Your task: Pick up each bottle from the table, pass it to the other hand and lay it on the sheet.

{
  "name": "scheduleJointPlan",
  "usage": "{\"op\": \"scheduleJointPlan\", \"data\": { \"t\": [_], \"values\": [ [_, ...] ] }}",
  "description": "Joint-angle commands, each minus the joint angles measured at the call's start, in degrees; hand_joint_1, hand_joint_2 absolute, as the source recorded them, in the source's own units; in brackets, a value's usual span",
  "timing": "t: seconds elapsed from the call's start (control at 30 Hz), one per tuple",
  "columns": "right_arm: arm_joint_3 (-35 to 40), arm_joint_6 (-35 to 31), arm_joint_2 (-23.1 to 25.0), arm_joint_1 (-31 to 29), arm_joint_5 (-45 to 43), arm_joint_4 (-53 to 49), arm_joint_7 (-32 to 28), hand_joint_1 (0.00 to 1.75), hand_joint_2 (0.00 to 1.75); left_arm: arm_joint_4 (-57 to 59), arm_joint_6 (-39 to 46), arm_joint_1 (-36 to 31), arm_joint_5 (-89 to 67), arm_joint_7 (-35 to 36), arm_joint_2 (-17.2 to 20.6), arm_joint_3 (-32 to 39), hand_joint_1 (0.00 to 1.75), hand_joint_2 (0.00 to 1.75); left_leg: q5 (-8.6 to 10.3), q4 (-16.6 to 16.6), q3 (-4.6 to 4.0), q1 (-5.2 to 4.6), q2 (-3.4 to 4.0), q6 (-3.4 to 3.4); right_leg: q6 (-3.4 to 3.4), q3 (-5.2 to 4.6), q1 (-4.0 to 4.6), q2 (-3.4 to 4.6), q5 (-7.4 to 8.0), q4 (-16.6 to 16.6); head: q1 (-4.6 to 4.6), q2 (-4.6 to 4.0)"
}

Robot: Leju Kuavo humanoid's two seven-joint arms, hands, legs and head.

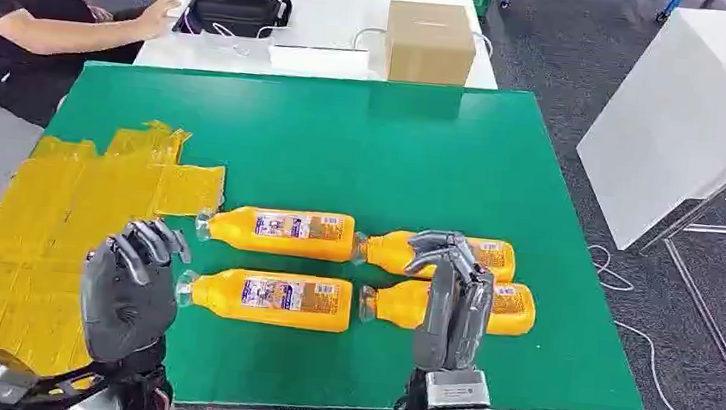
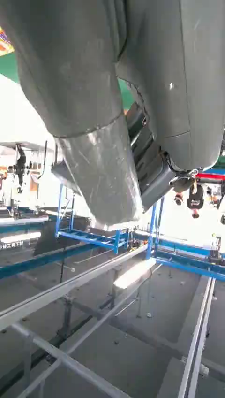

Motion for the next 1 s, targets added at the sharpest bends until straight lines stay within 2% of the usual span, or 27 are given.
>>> {"op": "scheduleJointPlan", "data": {
  "t": [0.03,0.17,0.27,0.47,0.5,0.57,0.77,0.8,0.93,1.0],
  "values": [
    [-3.5,21.3,-1.6,-6.8,-14.1,15.7,-8.5,1.75,0.0,1.9,6.1,0.3,-10.6,-1.0,3.7,-0.9,1.75,0.0,0.0,-0.2,0.33,0.05,0.2,-0.08,-0.03,0.29,0.05,0.12,0.07,-0.2,0.0,0.0],
    [-4.4,23.0,-0.2,-7.1,-13.3,16.3,-9.0,1.75,0.0,2.4,6.2,-0.2,-10.4,-1.3,3.5,-1.0,1.75,0.0,0.01,-0.2,0.37,0.05,0.29,-0.09,-0.05,0.29,0.05,0.16,0.1,-0.2,-0.02,0.0],
    [-4.4,23.1,0.0,-6.8,-12.9,15.6,-8.5,1.75,0.0,2.4,6.3,-0.2,-10.4,-1.3,3.5,-1.1,1.75,0.0,0.06,-0.1,0.24,0.02,-0.13,-0.02,-0.04,0.27,0.02,-0.18,0.02,-0.1,-0.02,0.0],
    [-5.0,23.7,0.5,-6.1,-12.0,14.3,-7.3,1.75,0.0,3.1,7.2,-0.7,-11.5,0.1,3.5,-1.7,1.75,0.0,0.05,-0.1,0.24,0.02,-0.07,-0.02,-0.04,0.29,0.02,-0.16,0.01,-0.1,-0.02,0.0],
    [-5.5,23.4,0.8,-5.6,-11.9,14.1,-6.8,0.02,0.0,3.3,7.7,-0.5,-11.6,1.3,3.4,-1.6,0.0,0.0,0.05,-0.1,0.18,0.01,-0.11,0.0,-0.03,0.23,0.01,-0.17,0.01,-0.1,0.0,0.0],
    [-5.6,23.4,0.9,-5.6,-11.6,14.8,-5.2,0.0,0.0,4.0,8.0,-0.1,-12.6,2.8,3.9,-2.0,0.0,0.0,0.06,-0.1,0.18,-0.01,-0.09,0.01,-0.02,0.22,0.0,-0.15,0.01,-0.1,0.0,0.0],
    [-4.0,21.2,0.3,-7.8,-6.6,18.7,-1.7,0.0,0.0,1.6,8.4,2.1,-4.0,0.2,1.3,2.7,0.0,0.0,0.03,-0.1,0.25,0.02,0.07,-0.01,-0.03,0.25,0.03,0.0,0.05,-0.1,0.0,0.0],
    [-2.9,21.8,-0.3,-8.7,-5.5,20.2,2.1,0.0,1.75,1.2,8.6,2.7,-2.7,0.1,0.8,4.2,0.0,0.0,0.02,-0.1,0.32,0.03,0.16,-0.03,-0.05,0.31,0.04,0.06,0.06,-0.1,0.0,0.0],
    [1.3,23.5,-2.2,-12.7,-0.3,25.7,7.9,0.0,1.75,2.0,7.5,2.5,-0.6,-0.4,0.3,6.5,0.0,0.0,0.03,-0.1,0.33,0.06,0.19,-0.05,-0.05,0.33,0.07,0.08,0.09,-0.2,0.0,0.0],
    [1.4,23.5,-2.0,-13.1,-0.3,26.4,8.0,0.0,1.75,2.2,7.4,2.3,-0.6,-0.5,0.3,6.6,0.0,0.0,0.04,-0.1,0.21,0.03,0.05,0.01,-0.02,0.24,0.03,-0.02,0.05,-0.1,0.0,0.0]
  ]
}}
